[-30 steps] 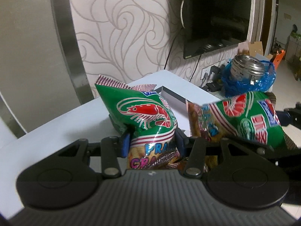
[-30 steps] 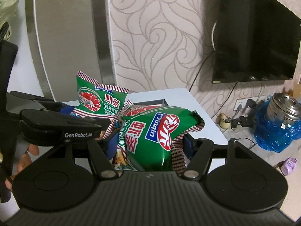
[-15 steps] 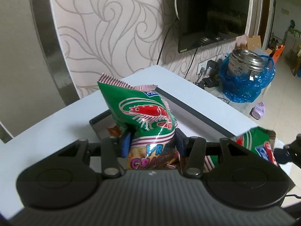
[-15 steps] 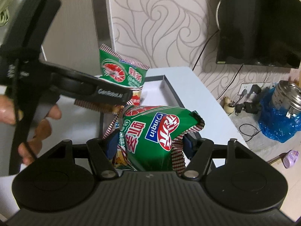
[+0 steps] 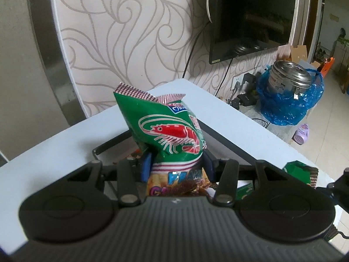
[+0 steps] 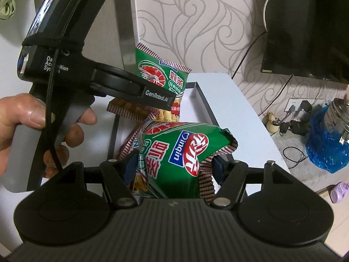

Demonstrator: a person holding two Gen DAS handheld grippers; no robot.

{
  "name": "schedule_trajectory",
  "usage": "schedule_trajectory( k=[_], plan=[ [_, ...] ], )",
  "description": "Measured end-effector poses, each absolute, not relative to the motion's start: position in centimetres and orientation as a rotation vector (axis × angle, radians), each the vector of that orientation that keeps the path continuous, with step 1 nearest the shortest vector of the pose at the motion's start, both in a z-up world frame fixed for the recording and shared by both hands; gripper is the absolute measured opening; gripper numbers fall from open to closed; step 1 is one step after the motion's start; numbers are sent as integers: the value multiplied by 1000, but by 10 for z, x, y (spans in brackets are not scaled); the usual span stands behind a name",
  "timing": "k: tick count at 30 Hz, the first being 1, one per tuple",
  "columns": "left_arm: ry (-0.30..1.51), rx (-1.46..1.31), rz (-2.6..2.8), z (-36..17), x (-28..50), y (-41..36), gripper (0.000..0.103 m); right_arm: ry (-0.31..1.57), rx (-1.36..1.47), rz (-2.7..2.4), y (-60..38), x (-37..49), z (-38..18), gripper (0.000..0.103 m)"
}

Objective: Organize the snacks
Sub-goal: 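Open left gripper to drop its bag while right drops its bag into box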

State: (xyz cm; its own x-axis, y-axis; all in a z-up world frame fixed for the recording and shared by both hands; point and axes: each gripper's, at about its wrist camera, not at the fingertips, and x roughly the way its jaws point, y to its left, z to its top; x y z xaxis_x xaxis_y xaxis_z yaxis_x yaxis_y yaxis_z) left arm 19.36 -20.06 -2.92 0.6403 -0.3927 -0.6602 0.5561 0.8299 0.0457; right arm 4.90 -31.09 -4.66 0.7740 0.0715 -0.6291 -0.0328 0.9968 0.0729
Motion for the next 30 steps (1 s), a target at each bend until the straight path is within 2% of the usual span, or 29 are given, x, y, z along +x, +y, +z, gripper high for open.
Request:
schedule_trajectory(
  k=[5,9,15,21,30],
  plan=[
    [669,269,-545,-28,192,-203,52,699,49,68,-312,58,-49,72],
    [658,266,-546,-24,189,-201,60,713,44,70,-311,66,-52,72],
    [625,301,-533,-17,175,-199,65,751,45,46,-307,77,-55,74],
    [599,317,-520,-8,161,-189,65,804,-23,19,-290,75,-57,92],
    [572,301,-510,9,135,-161,65,770,-67,2,-267,48,-40,96]
  ],
)
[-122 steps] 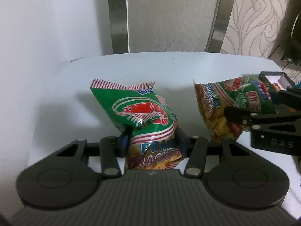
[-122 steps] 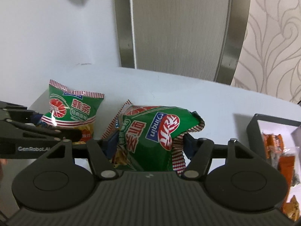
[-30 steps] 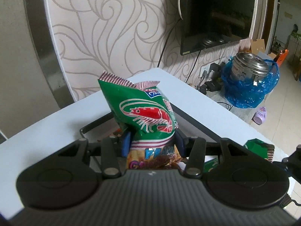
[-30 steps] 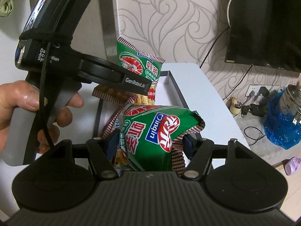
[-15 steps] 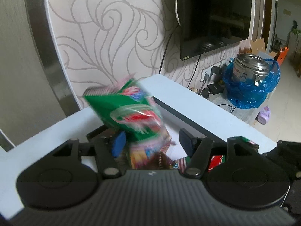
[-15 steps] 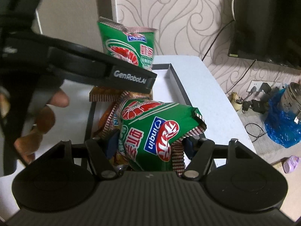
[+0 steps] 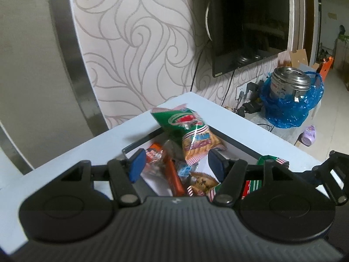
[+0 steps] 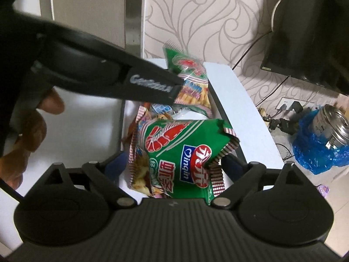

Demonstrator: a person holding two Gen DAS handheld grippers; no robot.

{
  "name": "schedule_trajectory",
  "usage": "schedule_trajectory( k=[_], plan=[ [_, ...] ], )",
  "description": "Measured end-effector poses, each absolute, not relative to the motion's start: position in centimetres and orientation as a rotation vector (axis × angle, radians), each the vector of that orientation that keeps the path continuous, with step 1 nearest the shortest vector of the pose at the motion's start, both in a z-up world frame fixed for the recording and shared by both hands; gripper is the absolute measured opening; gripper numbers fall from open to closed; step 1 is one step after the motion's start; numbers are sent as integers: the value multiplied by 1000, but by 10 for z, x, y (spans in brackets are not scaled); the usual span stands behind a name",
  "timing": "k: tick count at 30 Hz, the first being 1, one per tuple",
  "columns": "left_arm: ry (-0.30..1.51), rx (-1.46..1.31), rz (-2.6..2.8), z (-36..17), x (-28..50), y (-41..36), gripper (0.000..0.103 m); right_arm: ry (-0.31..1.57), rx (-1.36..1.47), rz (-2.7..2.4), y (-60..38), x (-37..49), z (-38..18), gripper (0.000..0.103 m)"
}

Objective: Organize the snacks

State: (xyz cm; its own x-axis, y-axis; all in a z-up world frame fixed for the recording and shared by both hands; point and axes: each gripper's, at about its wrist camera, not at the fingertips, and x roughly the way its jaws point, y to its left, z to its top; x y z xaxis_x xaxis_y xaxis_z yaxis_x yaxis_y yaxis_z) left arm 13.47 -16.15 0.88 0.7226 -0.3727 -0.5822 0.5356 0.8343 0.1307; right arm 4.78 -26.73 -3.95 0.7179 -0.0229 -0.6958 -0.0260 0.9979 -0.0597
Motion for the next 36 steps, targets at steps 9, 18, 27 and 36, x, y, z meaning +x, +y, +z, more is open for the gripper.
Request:
schedule_trajectory(
  k=[9,18,27,36],
  plan=[
    [547,279,-485,24,101,-147,65,732,-87,-16,-257,20,-19,96],
    [545,156,-235,25,62,-149,65,654,-130,136,-273,-9,-16,96],
    [566,119,-55,15,23,-151,65,620,-141,217,-297,-28,-27,96],
    [551,132,-51,15,5,-154,65,589,-115,195,-304,-39,-22,96]
  ],
)
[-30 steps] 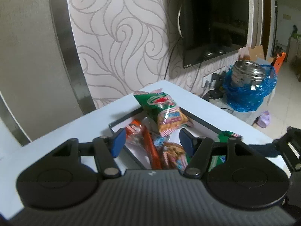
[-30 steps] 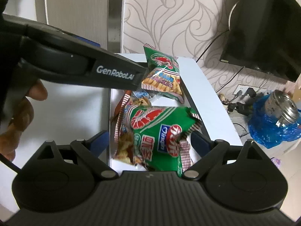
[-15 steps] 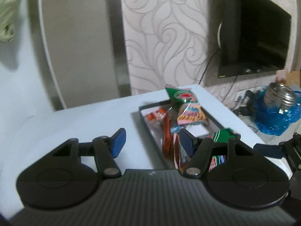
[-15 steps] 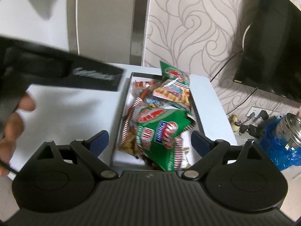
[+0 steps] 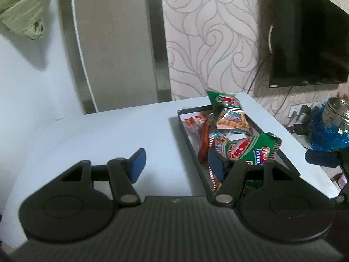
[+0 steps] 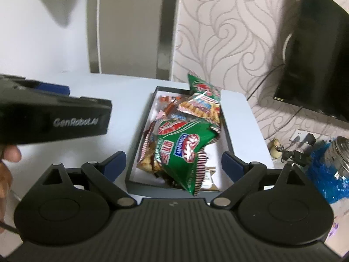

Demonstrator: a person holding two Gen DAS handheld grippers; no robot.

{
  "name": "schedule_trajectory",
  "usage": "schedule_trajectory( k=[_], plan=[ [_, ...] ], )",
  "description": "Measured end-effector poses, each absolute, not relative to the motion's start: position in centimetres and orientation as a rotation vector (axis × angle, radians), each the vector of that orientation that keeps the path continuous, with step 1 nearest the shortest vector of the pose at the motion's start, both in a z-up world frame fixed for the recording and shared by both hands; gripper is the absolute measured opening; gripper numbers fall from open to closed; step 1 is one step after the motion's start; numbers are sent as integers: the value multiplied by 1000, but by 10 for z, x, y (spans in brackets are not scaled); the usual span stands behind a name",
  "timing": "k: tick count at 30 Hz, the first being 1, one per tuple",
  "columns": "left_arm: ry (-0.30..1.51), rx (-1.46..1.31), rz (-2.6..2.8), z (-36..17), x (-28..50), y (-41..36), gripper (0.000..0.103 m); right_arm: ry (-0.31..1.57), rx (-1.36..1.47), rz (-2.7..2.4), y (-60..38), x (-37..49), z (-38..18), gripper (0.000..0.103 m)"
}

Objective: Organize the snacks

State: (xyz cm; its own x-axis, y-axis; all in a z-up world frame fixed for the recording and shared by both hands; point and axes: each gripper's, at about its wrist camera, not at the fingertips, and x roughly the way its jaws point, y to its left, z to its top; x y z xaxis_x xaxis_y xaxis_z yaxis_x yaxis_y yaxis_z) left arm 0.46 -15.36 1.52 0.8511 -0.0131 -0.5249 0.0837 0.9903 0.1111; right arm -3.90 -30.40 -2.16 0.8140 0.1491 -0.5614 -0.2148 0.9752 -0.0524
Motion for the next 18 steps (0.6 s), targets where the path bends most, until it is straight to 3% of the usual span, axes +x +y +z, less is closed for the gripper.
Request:
schedule_trajectory(
  k=[18],
  plan=[
    [568,231,-301,8,-38,-145,65,619,-63,-9,-292,-101,-11,96]
  ],
)
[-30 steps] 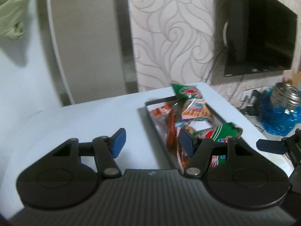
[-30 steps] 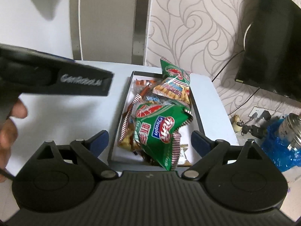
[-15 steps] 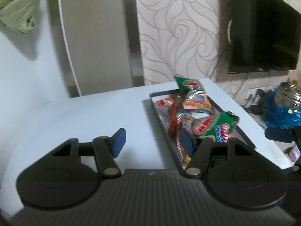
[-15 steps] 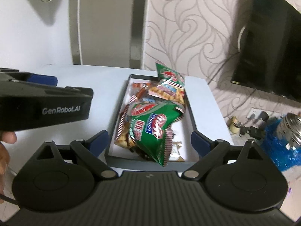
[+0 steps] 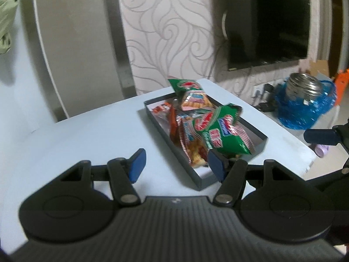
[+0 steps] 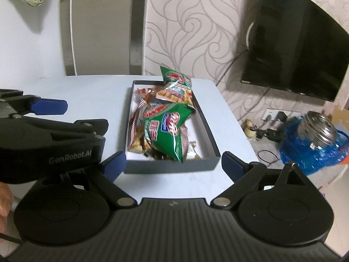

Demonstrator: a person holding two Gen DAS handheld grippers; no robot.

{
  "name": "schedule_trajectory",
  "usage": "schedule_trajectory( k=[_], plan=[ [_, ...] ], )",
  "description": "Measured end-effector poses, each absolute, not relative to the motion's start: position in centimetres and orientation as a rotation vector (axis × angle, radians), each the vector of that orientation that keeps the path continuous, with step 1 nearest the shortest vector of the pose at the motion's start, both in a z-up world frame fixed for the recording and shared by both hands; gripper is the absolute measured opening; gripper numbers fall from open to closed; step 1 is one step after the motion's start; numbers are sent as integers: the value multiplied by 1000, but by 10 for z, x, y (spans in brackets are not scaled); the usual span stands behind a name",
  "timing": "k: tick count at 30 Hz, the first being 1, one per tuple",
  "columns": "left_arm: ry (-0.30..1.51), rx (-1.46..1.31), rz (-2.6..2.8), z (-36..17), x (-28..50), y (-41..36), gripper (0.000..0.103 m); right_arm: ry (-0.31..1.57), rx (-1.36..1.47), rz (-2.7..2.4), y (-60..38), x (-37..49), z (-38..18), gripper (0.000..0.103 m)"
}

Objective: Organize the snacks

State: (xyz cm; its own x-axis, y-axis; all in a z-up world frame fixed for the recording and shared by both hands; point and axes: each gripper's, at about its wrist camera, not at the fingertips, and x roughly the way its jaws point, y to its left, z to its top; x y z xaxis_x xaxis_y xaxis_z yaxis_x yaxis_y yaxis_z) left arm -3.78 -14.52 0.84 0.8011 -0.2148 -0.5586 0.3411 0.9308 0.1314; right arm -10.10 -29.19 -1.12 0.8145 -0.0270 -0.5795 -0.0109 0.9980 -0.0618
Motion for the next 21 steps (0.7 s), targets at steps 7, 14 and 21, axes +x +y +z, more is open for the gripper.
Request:
schedule_trajectory(
  k=[7,14,21],
  plan=[
    [556,250,-372,6,-56,-139,65,636,-44,-86,-286,-134,-13,96],
    [551,240,-400,7,-68,-129,65,637,-35,-127,-276,-156,-14,96],
    [548,234,-392,11,-72,-120,65,625,-39,-120,-265,-161,-9,96]
  ],
)
